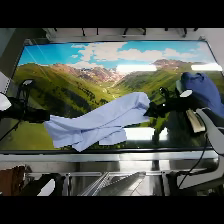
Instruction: Fold the shirts.
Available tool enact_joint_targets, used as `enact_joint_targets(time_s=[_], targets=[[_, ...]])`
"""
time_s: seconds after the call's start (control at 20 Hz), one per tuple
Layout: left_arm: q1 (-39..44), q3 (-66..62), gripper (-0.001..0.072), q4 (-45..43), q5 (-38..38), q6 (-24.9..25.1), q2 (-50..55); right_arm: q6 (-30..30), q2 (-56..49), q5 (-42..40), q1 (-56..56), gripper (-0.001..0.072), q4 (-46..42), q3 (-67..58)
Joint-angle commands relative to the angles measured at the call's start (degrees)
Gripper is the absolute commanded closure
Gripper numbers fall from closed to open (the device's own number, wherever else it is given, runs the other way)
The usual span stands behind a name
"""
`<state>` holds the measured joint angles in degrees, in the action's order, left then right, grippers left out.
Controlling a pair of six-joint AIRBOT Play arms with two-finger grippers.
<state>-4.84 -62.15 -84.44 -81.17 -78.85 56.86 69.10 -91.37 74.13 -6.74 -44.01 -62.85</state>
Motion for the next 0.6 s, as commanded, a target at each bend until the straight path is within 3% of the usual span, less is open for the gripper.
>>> enact_joint_targets(time_s=[0.0, 0.25, 0.55], targets=[[-4.4, 0.0, 0.0697, 0.2, -0.1, -0.1, -6.1, 6.4, 13.8, 6.3, -0.5, 0.0695, -15.4, 0.0], [-7.5, -2.7, 0.0696, 0.5, 0.9, -1.3, -18.7, 14.0, 39.5, 7.1, 0.4, 0.0695, -16.1, -3.1], [-7.4, -27.9, 0.0697, 0.2, -2.5, -2.6, -21.5, 17.0, 50.9, 14.1, 0.4, 0.0695, -16.7, -27.0]])
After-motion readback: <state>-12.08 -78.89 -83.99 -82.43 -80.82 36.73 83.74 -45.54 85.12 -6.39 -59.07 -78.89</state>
